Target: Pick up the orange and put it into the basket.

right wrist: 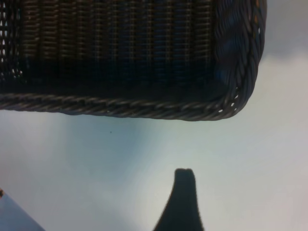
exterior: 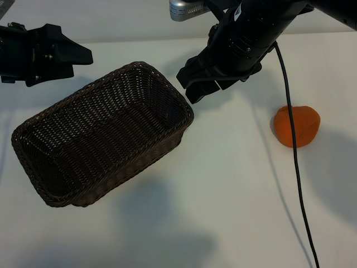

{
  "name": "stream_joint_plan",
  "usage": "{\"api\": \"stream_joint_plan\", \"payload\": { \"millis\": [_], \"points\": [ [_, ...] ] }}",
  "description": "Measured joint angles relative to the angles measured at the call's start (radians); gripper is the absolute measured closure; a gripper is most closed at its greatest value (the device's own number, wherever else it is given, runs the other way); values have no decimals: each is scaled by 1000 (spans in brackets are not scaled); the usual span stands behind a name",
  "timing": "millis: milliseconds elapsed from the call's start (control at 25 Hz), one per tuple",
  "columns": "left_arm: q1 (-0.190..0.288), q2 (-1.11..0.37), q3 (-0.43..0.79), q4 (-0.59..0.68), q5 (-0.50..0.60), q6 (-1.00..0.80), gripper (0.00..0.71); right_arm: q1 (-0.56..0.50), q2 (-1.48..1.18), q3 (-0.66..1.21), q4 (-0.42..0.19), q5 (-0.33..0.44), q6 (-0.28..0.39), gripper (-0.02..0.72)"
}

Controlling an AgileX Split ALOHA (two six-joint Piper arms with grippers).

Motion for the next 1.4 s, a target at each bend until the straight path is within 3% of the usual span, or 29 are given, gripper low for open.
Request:
{"api": "stream_joint_plan", "payload": {
  "millis": [640,800,1120,1240,1400],
  "points": [
    [0,-10,0,43,-1,-26,122,0,0,0,0,-6,0,108],
    [0,-73,0,230,-5,-192,122,0,0,0,0,-25,0,108],
    [0,-253,0,836,76,-752,122,0,0,0,0,-38,1,108],
    [0,-288,0,927,128,-840,122,0,0,0,0,-38,1,108],
    [0,-290,22,929,126,-866,122,0,0,0,0,-38,1,108]
  ]
}}
